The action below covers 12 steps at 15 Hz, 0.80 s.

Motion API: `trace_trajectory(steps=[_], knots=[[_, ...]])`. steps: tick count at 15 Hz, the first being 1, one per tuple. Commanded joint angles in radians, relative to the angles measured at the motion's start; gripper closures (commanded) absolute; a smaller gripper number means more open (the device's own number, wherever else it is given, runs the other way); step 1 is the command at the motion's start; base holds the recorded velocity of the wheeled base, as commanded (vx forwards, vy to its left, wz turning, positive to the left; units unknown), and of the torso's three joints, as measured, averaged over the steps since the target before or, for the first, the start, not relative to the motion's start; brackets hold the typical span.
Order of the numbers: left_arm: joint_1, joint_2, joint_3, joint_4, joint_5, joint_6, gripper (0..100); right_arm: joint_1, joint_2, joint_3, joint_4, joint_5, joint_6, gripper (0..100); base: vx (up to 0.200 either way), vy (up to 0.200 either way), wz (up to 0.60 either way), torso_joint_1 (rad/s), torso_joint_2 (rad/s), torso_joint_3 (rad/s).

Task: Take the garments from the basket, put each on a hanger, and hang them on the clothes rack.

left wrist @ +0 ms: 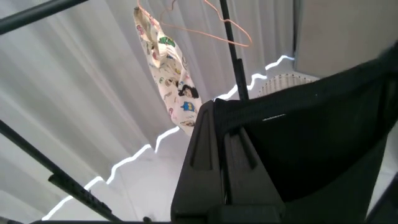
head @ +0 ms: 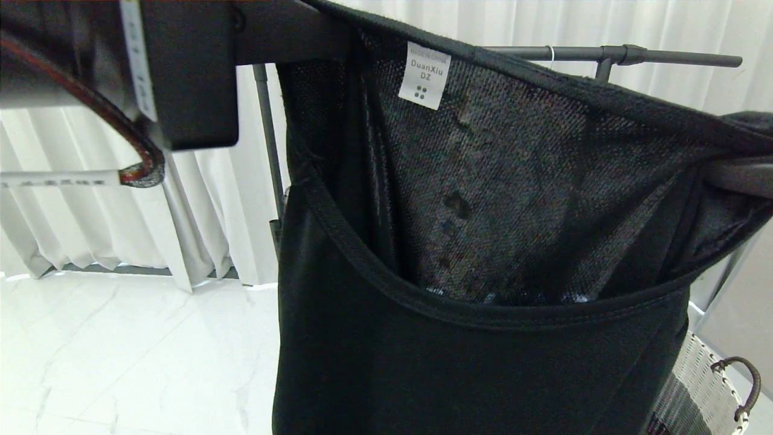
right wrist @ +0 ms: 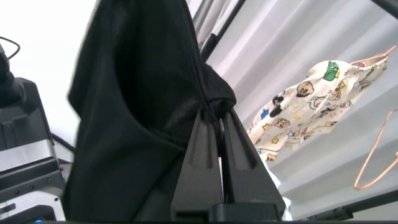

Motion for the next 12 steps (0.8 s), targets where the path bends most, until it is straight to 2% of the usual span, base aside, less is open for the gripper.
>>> trace_trajectory(steps=[1,12], knots=[[0.001,0.013,0.001,-0.001,-0.001,0.000,100,0.003,0.001,-0.001,-0.001,0.000,-0.001,100,0.000,0.000,0.00,0.000,0.00,0.000],[0.001,0.001,0.001,-0.001,0.013,0.035,100,0.003,-0.010,0.001,0.002,-0.023,-0.002,100,0.000,0.000,0.00,0.000,0.00,0.000]])
